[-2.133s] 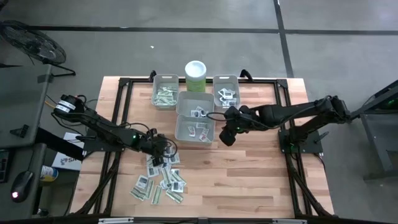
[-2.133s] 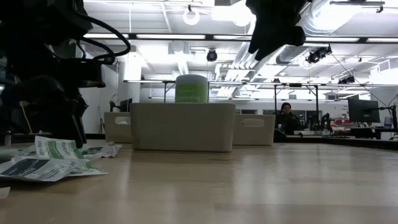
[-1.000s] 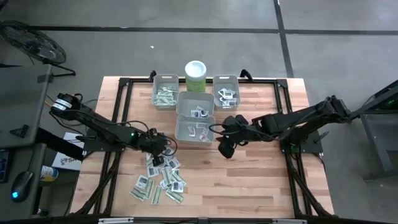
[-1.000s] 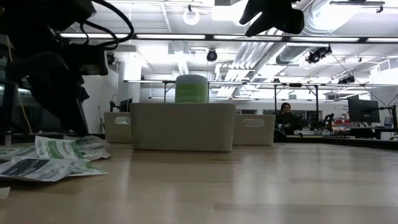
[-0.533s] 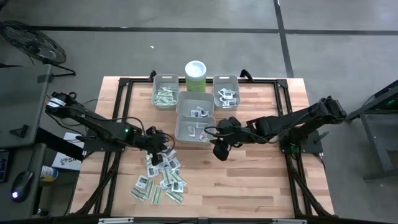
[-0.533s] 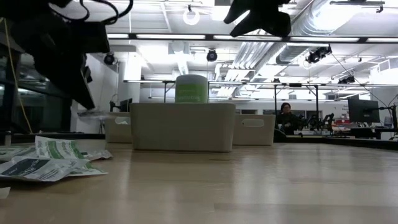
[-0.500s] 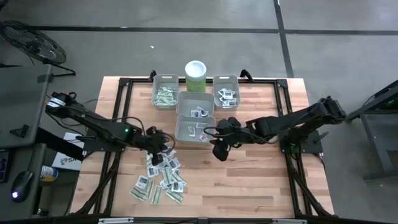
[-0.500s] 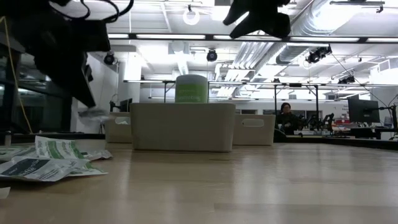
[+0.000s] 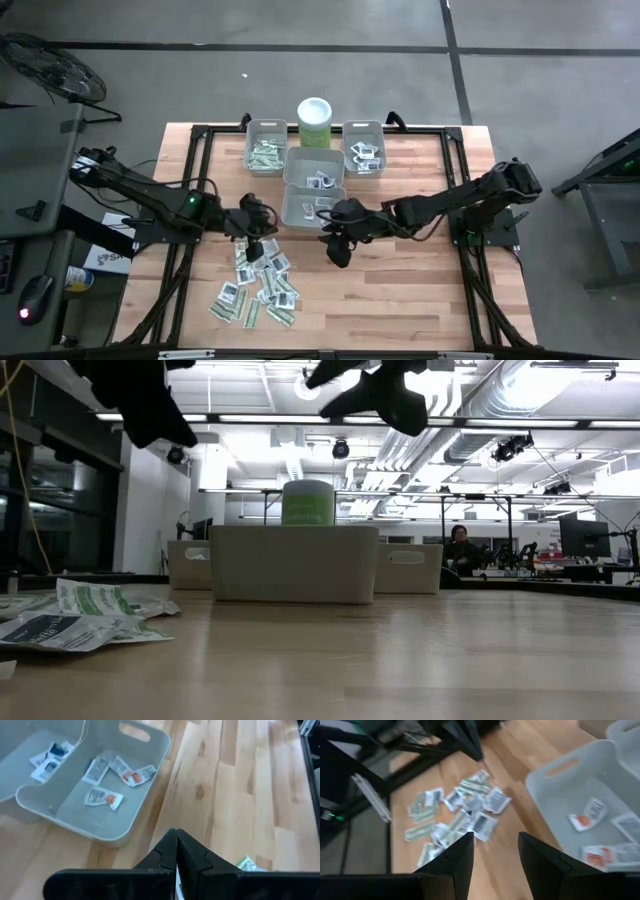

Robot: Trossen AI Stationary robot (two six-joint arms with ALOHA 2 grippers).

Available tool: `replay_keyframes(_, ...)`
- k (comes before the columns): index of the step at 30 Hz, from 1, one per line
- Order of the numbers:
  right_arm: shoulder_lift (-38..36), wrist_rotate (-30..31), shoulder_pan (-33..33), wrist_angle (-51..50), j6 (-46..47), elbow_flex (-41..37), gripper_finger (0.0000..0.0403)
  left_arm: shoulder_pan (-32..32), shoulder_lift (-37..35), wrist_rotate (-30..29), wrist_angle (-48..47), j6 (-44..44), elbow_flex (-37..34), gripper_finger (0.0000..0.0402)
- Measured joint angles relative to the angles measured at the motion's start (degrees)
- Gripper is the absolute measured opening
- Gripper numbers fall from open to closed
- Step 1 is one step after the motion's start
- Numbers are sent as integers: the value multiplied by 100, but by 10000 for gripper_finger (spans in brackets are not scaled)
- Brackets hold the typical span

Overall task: Pick & Place First Aid Supplies
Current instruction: Put the towelette pack into the right bin

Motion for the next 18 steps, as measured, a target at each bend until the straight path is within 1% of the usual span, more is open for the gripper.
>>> replay_keyframes(3,0,16,0,-7,-39,0,154,0,15,-17,-141,7,33,0)
replay_keyframes(8,-2,15,0,-70,-114,0,158,0,20,-66,-1105,-514,22,1)
replay_keyframes(11,-2,28,0,-78,-127,0,156,0,22,-81,-1444,-699,22,12)
replay_keyframes(14,-2,29,0,-78,-133,0,157,0,22,68,-1456,-710,22,44)
replay_keyframes(18,-2,30,0,-77,-135,0,158,0,212,254,-1329,-747,21,117)
